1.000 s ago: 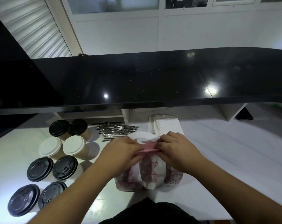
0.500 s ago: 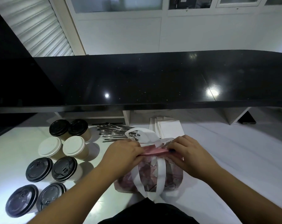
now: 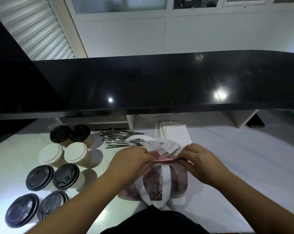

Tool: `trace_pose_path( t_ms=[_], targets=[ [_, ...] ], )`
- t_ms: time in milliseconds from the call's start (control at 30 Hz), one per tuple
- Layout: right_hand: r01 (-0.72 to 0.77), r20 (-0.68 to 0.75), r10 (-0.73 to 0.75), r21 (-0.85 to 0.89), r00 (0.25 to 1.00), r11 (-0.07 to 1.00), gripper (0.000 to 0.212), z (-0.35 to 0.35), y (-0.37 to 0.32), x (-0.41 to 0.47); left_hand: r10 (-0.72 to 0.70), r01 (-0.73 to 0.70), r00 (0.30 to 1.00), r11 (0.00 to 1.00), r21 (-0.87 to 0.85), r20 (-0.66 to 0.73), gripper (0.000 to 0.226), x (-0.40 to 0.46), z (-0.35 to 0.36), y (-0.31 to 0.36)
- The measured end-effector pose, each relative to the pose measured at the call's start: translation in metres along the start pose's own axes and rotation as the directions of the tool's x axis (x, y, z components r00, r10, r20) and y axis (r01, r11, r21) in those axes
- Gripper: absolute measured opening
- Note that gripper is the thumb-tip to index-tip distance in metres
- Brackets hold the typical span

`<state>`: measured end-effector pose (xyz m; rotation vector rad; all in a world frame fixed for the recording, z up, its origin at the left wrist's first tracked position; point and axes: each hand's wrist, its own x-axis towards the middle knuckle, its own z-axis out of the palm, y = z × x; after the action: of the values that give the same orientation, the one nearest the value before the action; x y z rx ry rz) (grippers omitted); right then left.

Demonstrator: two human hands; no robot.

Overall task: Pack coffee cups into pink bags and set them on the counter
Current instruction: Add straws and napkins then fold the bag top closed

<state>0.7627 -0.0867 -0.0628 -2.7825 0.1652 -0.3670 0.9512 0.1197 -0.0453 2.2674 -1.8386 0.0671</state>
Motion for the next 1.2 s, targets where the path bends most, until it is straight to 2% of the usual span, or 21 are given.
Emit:
trace_pose_path(
  t_ms=[167, 300, 400, 600, 700, 767, 833, 933, 1067, 1200],
  targets=[
    [-0.006, 0.008, 0.005, 0.022, 1.0, 1.0, 0.011, -0.005, 0.004, 0.0, -0.084, 0.082, 0.996, 0.995, -0.059, -0.034, 0.008, -0.028, -0.009, -0.037],
    [0.005, 0.025, -0.007, 0.047, 1.0, 0.999, 0.012, -0.008, 0.003, 0.001, -0.151, 0.153, 0.988, 0.986, -0.066, 0.03, 0.022, -0.049, -0.014, -0.061],
    [-0.027, 0.053, 0.025, 0.042, 0.998, 0.999, 0.013, -0.01, 0.004, 0.001, -0.151, 0.153, 0.988, 0.983, -0.104, 0.029, 0.022, -0.052, -0.015, -0.067],
    [-0.069, 0.068, 0.069, 0.01, 0.995, 0.998, 0.011, -0.011, 0.003, -0.004, -0.189, 0.21, 0.971, 0.967, -0.142, 0.149, 0.033, -0.054, -0.016, -0.08],
    [-0.089, 0.064, 0.09, -0.026, 0.994, 0.996, 0.012, -0.009, 0.001, -0.004, -0.204, 0.226, 0.965, 0.966, -0.127, 0.165, 0.035, -0.054, -0.015, -0.082],
    [-0.069, 0.013, 0.07, -0.093, 0.997, 0.993, 0.02, -0.006, -0.005, -0.004, -0.238, 0.259, 0.958, 0.956, -0.135, 0.158, 0.033, -0.054, -0.012, -0.082],
    [-0.049, -0.035, 0.043, -0.184, 0.998, 0.982, 0.04, -0.001, -0.015, -0.004, -0.257, 0.277, 0.956, 0.949, -0.153, 0.139, 0.03, -0.054, -0.01, -0.081],
    [0.008, 0.006, -0.007, -0.309, 1.0, 0.951, 0.061, 0.006, -0.034, 0.004, -0.252, 0.268, 0.962, 0.945, -0.189, 0.106, 0.028, -0.055, -0.006, -0.075],
    [0.085, 0.077, -0.064, -0.306, 0.995, 0.948, 0.045, 0.002, -0.043, 0.019, -0.263, 0.272, 0.962, 0.934, -0.23, 0.07, 0.024, -0.056, -0.003, -0.071],
    [0.067, 0.152, -0.025, -0.273, 0.988, 0.96, 0.033, -0.016, -0.054, 0.03, -0.321, 0.307, 0.947, 0.899, -0.312, 0.005, 0.028, -0.06, -0.002, -0.07]
  ],
)
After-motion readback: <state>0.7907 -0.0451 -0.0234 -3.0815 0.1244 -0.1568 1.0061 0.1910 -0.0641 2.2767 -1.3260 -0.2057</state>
